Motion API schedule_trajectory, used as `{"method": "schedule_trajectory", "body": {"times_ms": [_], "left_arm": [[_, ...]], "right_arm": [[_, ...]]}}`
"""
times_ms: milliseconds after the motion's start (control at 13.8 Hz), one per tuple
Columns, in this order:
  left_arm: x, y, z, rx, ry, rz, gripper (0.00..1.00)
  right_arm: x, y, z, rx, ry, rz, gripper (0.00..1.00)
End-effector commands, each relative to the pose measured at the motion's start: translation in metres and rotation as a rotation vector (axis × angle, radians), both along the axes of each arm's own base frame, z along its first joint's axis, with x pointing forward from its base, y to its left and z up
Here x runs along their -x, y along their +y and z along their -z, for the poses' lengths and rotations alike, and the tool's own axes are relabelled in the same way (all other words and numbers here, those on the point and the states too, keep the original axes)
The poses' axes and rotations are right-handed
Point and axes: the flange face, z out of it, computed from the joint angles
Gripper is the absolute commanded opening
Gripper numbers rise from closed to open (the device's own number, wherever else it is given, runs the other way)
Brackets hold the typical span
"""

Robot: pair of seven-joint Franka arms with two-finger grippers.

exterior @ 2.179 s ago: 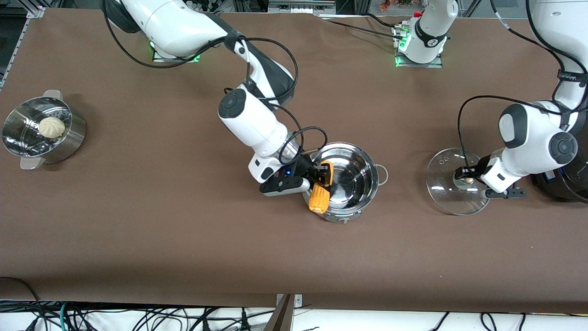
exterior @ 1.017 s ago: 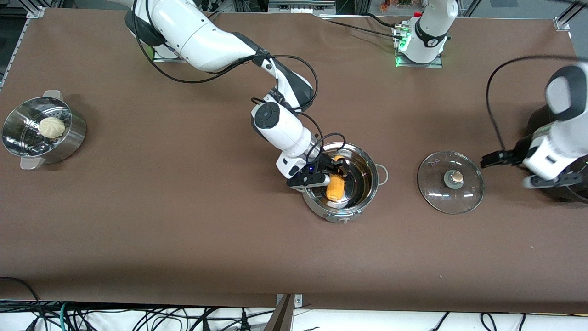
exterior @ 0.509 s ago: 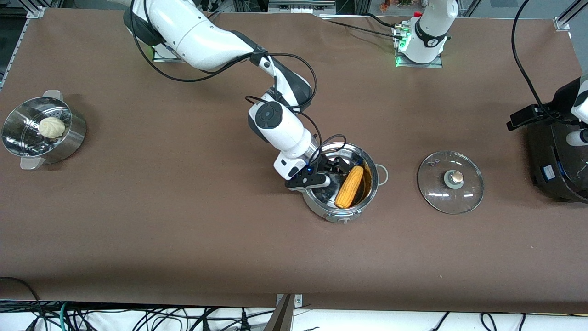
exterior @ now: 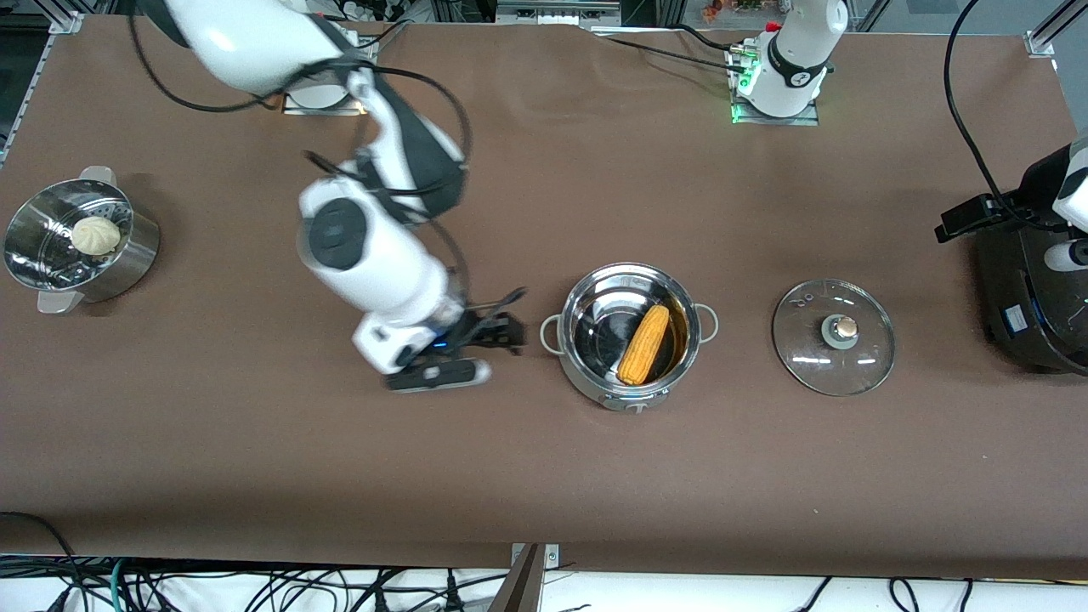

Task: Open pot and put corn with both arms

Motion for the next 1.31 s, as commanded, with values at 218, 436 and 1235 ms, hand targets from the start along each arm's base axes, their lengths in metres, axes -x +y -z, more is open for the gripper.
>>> {"method": "schedule_trajectory", "body": {"times_ms": [218, 436, 1235], "left_arm": [[-0.005, -0.014, -0.043, 0.001, -0.06, 0.018, 1.0], [-0.005, -0.015, -0.049, 0.001, -0.071, 0.019, 1.0], [-0.009, -0.019, -0.042, 0.012, -0.061, 0.022, 1.0]], "right_arm": [[-0.016, -0.182, -0.05, 0.073, 0.132, -0.049, 1.0], [-0.012, -0.22, -0.06, 0.121, 0.165, -0.05, 1.0], [0.099, -0.32, -0.169, 0.357, 0.065, 0.172, 1.0]]}}
